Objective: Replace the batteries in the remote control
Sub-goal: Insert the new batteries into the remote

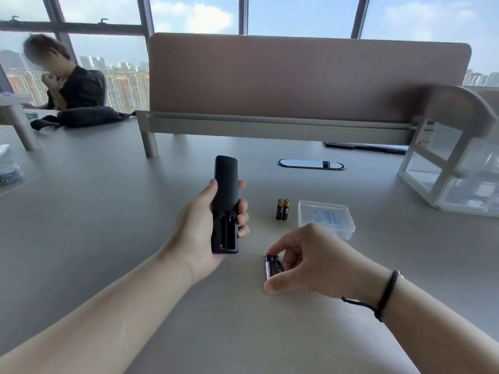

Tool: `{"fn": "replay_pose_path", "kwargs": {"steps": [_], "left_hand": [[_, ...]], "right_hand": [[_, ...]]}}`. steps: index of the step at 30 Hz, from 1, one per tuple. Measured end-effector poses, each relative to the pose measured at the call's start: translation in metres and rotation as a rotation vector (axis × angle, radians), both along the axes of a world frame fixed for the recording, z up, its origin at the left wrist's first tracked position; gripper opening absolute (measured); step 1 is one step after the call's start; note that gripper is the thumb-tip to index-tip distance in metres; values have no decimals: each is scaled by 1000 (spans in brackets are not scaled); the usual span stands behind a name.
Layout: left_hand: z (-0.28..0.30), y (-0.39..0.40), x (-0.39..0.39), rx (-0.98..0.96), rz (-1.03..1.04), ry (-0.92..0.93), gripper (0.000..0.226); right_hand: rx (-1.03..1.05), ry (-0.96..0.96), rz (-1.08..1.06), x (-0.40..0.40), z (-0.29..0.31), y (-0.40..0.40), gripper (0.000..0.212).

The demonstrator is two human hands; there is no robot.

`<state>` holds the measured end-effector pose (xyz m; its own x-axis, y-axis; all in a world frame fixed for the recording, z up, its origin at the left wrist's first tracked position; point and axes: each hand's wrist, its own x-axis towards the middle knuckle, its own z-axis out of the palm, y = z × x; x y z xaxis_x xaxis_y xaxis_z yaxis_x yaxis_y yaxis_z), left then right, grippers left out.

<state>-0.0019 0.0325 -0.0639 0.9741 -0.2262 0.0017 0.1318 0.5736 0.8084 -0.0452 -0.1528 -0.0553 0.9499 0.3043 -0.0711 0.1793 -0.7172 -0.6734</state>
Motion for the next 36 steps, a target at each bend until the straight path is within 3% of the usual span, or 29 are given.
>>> {"fn": "replay_pose_path", "kwargs": {"steps": [4,7,11,18,26,28,33,36], "left_hand": [[0,-2,-1,-34,-11,15,49],[0,-2,-1,-59,-4,27,49],[1,-2,-1,-63,2,42,49],[-2,-1,-1,-55,-9,51,50],[-1,0,-1,-86,9,52,51],[-1,1,-1,-83,8,53,51],[0,2,-2,-88,-3,53,51],[1,2,-2,-99,-21,49,51]], "right_hand": [[29,-61,-34,1,-3,0,46],[106,-284,-207,9,-10,-1,36],[0,-567,-332,22,-7,-6,34],[-366,-359,-256,62,22,13,49],[-544,-249,-227,98,24,33,10],[-568,-266,-219,97,21,35,13],[-352,-374,-301,73,13,31,10],[9,-337,-360,42,11,23,3]]}}
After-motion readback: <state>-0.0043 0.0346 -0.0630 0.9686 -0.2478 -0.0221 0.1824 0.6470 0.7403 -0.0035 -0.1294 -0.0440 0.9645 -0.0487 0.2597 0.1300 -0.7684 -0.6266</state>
